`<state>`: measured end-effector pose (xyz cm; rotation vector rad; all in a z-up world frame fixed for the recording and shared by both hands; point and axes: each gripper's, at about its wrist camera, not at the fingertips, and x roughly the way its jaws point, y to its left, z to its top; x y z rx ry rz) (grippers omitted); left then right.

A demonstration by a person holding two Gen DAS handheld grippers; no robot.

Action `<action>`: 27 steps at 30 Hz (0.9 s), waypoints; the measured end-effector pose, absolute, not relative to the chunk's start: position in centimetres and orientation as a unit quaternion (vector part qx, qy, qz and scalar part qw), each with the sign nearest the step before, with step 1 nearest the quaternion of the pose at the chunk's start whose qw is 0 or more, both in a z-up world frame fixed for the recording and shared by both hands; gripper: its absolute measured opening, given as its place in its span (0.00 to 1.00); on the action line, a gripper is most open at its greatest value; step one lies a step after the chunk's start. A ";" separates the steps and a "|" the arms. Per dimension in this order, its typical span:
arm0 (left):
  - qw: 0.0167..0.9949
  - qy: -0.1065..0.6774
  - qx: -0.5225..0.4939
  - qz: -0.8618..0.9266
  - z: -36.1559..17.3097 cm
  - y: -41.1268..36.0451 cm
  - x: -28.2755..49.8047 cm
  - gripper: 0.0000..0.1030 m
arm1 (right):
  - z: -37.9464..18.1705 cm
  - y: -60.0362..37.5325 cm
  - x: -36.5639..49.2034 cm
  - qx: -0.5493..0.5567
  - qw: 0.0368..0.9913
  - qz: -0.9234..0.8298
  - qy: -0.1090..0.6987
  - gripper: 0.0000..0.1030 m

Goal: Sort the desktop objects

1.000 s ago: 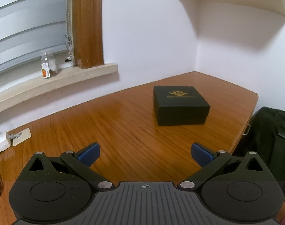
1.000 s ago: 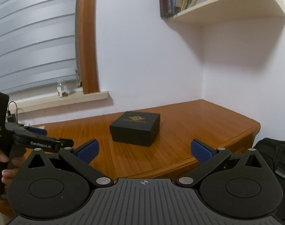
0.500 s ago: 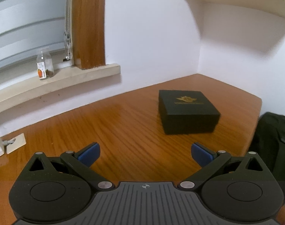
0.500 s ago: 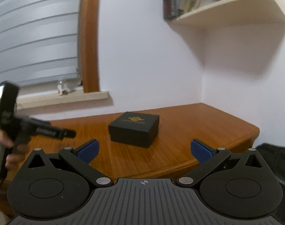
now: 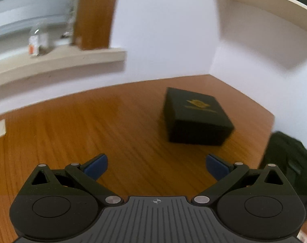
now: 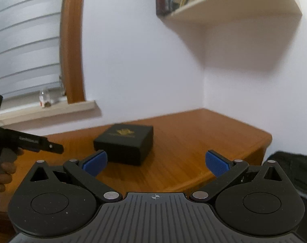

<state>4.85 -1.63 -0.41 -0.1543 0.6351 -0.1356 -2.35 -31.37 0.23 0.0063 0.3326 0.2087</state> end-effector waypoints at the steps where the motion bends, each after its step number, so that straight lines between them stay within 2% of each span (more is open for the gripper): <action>1: 0.951 0.298 -0.055 -0.066 -0.5 -2.1 4.2 1.00 | 0.1 -31.2 -2.6 -0.010 0.980 0.105 0.166 1.00; 11: 0.960 0.275 -0.003 -0.053 0.4 -4.6 -2.9 1.00 | 1.7 -29.2 -5.1 0.006 0.972 0.134 0.193 1.00; 16: 0.961 0.268 -0.005 -0.062 0.9 -5.4 -5.5 1.00 | 2.6 -28.9 -6.1 0.001 0.975 0.148 0.166 1.00; 23: 0.960 0.273 -0.003 -0.060 2.0 -5.6 -3.5 1.00 | 2.2 -29.4 -2.6 0.001 0.980 0.121 0.161 1.00; 27: 0.964 0.260 -0.008 -0.057 2.2 -5.8 -2.1 1.00 | 1.8 -31.1 -1.0 0.058 0.974 0.126 0.178 1.00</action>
